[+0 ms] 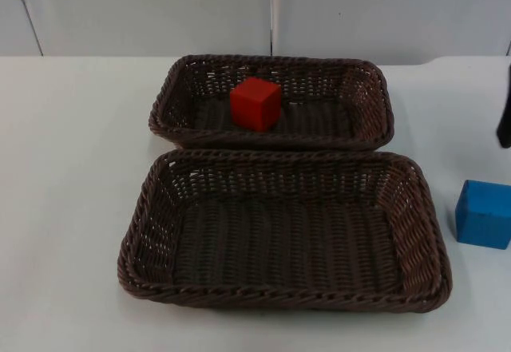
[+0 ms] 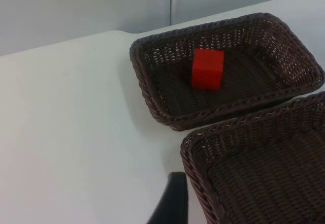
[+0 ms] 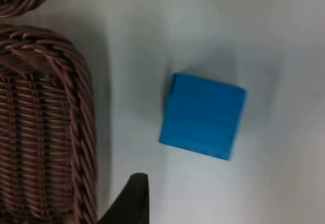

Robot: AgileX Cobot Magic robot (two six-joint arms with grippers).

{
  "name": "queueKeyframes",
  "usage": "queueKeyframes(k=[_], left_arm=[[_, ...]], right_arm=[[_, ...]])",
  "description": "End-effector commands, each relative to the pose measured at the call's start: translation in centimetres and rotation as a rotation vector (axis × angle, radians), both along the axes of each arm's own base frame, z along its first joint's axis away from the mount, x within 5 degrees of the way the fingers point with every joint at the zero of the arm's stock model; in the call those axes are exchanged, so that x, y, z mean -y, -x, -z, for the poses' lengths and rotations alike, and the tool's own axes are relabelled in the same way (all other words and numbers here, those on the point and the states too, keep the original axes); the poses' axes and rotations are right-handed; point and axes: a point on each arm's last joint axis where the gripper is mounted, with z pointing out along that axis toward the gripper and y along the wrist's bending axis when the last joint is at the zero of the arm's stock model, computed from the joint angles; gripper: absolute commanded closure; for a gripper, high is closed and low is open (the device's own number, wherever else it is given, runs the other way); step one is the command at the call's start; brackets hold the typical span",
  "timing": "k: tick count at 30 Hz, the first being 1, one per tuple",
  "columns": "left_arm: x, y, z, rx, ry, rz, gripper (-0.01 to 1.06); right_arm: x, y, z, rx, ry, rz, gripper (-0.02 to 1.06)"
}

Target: Pick up one cube with the left hand and place it into the upper basket. Pick up one cube with the right hand and place it into the lower basket.

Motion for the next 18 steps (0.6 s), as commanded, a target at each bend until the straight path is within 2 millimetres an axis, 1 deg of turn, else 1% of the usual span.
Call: queueKeyframes(k=[1,4,5,9,14,18], left_arm=[[0.0,0.1,0.0,0.006,0.003,-0.003,0.28],[0.0,0.1,0.0,0.006,0.003,-0.003,0.28],[0.0,0.1,0.0,0.006,0.003,-0.003,0.28],[0.0,0.1,0.0,0.006,0.003,-0.003,0.28],[0.0,0.1,0.0,0.006,0.003,-0.003,0.28],[0.0,0.1,0.0,0.006,0.003,-0.003,0.28]], right_arm=[[-0.7,-0.6,0.9,0.007,-0.01,0.031,-0.01],[-0.9,-1.3,2.6,-0.022,-0.028,0.1,-0.01],[-0.9,-1.3,2.6,-0.022,-0.028,0.1,-0.01],[-1.0,-2.0,4.2,-0.019,-0.033,0.127,0.0],[-1.2,-2.9,5.2,0.02,-0.053,0.153,0.0],[-1.3,-3.1,6.1,0.014,-0.05,0.154,0.0]])
